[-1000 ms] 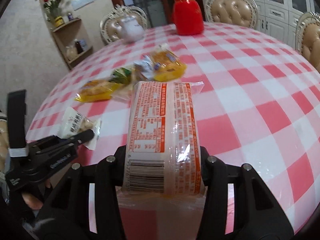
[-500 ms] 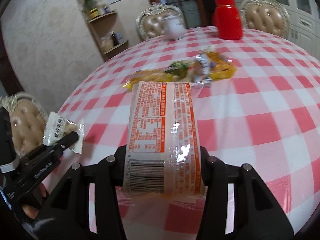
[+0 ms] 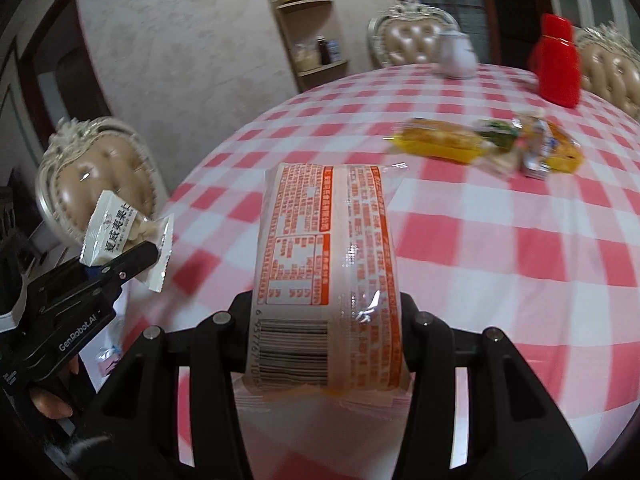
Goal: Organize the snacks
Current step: 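Carry the cookie packet and bread bag to the white box and open both grippers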
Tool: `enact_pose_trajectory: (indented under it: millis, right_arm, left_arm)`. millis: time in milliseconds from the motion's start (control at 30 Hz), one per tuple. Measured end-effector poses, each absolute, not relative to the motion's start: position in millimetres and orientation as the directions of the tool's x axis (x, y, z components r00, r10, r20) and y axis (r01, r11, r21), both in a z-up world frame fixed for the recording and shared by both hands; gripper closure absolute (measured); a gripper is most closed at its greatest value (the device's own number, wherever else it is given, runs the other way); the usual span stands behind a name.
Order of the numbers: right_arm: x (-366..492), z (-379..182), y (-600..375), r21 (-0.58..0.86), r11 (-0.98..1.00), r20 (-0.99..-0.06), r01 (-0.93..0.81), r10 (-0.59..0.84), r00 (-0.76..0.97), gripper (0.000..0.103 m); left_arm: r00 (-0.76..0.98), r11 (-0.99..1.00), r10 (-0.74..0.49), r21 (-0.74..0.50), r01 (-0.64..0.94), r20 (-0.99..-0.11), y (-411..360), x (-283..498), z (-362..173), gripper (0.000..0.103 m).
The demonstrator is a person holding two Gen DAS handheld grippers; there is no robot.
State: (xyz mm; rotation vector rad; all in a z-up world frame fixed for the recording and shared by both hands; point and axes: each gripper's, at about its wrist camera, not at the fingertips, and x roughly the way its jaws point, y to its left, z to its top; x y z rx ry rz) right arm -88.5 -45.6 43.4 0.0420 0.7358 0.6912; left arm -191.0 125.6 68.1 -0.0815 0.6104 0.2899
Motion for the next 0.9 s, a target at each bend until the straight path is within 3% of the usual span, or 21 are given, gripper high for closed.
enact_pose_trajectory:
  millis: [433,900]
  right_arm:
    - [-166,44,76,0.251,0.580,-0.601,-0.775,0.721,0.345,0.052]
    - [-231,34,164,0.176,0.439,-0.649,-0.881,0.725,0.231,0.052]
  left_arm:
    - [0.718,0.882,0.416,0.054,-0.468,-0.557,203,-264,71,0.080]
    - [0.650,0.793,0.534,0.055,-0.607,-0.541,269,-323,66,0.080]
